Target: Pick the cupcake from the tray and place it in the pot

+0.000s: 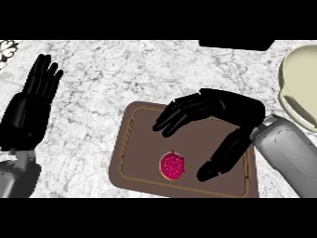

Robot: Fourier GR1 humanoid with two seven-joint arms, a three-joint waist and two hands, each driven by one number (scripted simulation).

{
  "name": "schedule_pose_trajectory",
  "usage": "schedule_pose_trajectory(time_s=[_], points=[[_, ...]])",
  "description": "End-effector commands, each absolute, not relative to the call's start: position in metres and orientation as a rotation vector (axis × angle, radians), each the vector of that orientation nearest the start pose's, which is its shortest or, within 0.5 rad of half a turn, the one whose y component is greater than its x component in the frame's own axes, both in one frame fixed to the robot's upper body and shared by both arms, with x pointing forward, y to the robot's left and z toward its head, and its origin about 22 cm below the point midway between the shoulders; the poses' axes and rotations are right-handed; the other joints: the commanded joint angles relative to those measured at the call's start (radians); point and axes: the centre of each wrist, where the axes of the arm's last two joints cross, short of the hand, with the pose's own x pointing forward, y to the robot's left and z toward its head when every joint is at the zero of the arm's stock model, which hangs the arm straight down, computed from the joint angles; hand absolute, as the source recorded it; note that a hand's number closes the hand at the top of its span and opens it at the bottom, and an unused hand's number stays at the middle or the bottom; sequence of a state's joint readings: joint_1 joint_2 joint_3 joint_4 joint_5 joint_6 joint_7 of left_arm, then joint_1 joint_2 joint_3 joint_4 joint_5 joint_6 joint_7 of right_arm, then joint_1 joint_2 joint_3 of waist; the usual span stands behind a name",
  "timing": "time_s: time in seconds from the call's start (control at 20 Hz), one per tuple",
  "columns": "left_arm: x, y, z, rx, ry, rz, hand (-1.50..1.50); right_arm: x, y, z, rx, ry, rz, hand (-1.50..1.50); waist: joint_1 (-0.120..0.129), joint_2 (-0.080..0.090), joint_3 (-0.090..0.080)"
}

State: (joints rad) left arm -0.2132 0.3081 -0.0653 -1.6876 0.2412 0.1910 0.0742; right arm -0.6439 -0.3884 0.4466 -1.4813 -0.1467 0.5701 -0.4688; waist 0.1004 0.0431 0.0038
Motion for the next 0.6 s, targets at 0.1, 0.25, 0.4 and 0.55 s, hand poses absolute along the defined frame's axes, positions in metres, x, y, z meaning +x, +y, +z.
schedule_pose_trajectory(time_s=[0.1,0.25,0.4,0.55], points=[[0.293,0.237,0.093,0.014,-1.792,-0.018,0.00,0.368,-0.160,0.175,0.976,-2.008,1.582,-1.50,-0.010,-0.003,0.000],[0.295,0.255,0.090,0.032,-1.778,-0.001,0.00,0.372,-0.165,0.175,0.868,-1.956,1.763,-1.50,-0.016,-0.011,-0.002],[0.299,0.238,0.083,0.050,-1.780,0.004,0.00,0.368,-0.150,0.178,0.802,-1.889,1.985,-1.50,-0.037,-0.017,-0.003],[0.299,0.247,0.073,0.058,-1.767,-0.001,0.00,0.370,-0.134,0.170,0.769,-1.869,2.109,-1.50,-0.047,-0.025,-0.004]])
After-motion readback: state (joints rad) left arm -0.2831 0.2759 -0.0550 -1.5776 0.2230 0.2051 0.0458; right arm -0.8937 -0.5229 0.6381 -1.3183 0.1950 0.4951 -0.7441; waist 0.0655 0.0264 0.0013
